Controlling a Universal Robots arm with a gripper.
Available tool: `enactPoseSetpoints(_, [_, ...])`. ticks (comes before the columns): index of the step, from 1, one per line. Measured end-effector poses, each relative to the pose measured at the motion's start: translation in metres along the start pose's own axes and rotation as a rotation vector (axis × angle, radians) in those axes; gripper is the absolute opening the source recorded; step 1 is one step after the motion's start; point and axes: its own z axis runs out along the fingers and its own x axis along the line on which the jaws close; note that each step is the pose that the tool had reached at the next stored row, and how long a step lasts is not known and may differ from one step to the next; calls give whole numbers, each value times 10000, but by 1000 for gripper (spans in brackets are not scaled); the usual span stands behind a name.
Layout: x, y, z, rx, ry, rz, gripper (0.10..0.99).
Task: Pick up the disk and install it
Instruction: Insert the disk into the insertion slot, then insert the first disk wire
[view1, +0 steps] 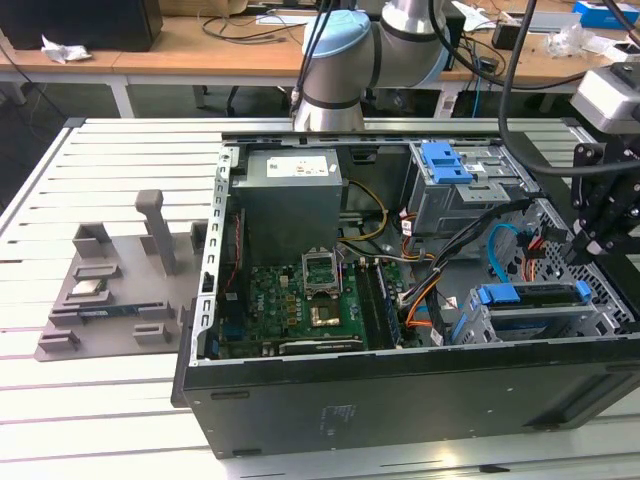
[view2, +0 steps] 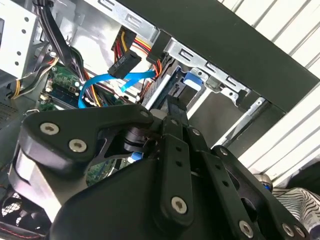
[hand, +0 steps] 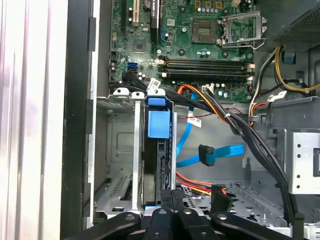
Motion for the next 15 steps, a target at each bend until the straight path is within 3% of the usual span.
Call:
enactPoseSetpoints(11, [2,0,-1,0,1,0,114])
enactPoseSetpoints(13, [2,0,0,0,1,0,235])
enactPoseSetpoints(14, [2,0,-1,0,2,0,235])
enactPoseSetpoints(15, [2,0,0,0,1,0,302])
